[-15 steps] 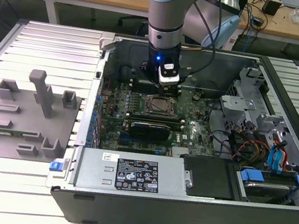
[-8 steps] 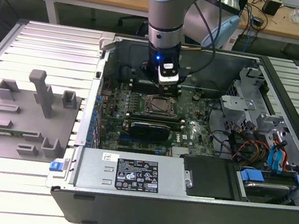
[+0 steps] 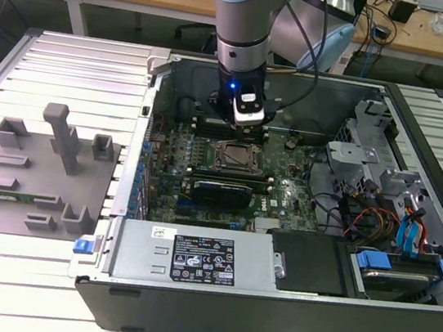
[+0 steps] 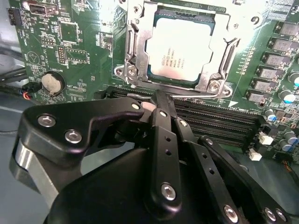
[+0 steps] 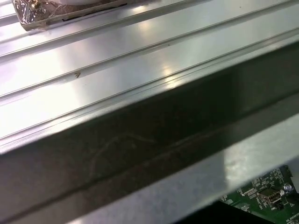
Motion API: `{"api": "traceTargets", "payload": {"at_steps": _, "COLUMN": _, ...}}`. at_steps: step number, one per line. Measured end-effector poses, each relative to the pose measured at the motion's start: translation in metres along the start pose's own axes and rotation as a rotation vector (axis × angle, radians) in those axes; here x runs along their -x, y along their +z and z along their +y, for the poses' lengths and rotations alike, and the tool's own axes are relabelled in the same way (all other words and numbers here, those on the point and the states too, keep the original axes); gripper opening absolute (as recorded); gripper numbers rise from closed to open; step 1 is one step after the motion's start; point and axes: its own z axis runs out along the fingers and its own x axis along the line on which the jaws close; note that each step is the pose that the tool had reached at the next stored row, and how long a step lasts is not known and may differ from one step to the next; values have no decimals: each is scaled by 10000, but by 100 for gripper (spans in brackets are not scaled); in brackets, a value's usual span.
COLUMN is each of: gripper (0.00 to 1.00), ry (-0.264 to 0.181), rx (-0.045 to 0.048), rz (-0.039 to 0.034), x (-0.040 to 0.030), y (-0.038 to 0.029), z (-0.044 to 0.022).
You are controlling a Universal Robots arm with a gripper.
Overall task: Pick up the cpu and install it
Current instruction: 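Install the first cpu locking lever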
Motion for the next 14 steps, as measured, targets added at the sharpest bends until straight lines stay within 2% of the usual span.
{"api": "traceTargets", "payload": {"at_steps": 6, "gripper": 11, "ry": -14, "rx": 33, "rz": -78, "x": -5, "y": 29, "z": -6}}
{"api": "traceTargets", "payload": {"at_steps": 14, "gripper": 11, "ry": -46, "rx": 52, "rz": -121, "x": -7, "y": 100, "z": -39}}
